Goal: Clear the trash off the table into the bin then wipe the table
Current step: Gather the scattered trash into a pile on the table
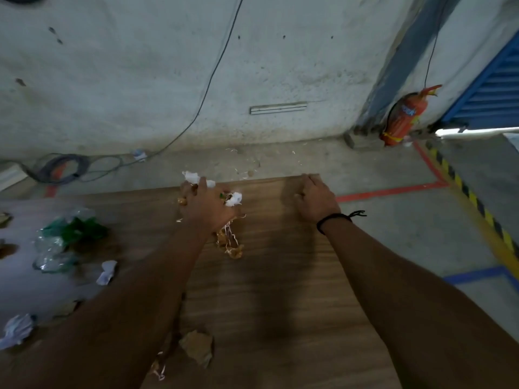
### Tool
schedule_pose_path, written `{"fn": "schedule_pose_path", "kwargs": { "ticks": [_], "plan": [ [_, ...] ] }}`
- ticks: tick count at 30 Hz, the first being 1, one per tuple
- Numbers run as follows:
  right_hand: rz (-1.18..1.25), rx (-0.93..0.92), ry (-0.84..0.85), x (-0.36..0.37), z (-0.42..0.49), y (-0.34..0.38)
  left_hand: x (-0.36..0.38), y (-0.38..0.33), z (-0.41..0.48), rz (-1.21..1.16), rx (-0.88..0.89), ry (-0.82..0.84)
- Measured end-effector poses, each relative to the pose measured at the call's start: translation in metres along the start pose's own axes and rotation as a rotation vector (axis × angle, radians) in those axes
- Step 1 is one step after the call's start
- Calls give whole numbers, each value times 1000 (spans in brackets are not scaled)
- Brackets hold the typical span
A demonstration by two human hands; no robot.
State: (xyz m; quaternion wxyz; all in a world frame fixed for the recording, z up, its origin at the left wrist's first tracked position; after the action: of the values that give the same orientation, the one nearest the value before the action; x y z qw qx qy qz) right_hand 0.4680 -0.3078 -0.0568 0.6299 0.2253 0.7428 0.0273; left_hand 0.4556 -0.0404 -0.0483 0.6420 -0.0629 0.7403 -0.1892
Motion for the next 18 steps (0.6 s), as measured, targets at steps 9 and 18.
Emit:
{"fn": "schedule_pose_path", "kwargs": {
  "ticks": [9,18],
  "plan": [
    [20,-92,-144,6,-16,6,11,-2,-10,38,27,-56],
    [175,-253,114,4,-67,60,-36,-11,-57,-192,5,-263]
  ]
}}
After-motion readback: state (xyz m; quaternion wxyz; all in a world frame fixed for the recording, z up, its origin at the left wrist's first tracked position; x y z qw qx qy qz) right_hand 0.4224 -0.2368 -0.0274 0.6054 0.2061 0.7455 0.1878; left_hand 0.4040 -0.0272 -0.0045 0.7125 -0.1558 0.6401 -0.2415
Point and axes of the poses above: each hand's wrist, its own z-axis towards the middle knuckle, its own x-axis out of the palm, y = z × x, the point moved 8 cm from there along z, towards the middle knuckle, and after that the axes turned 12 degrees about x, right-handed, at the moved point
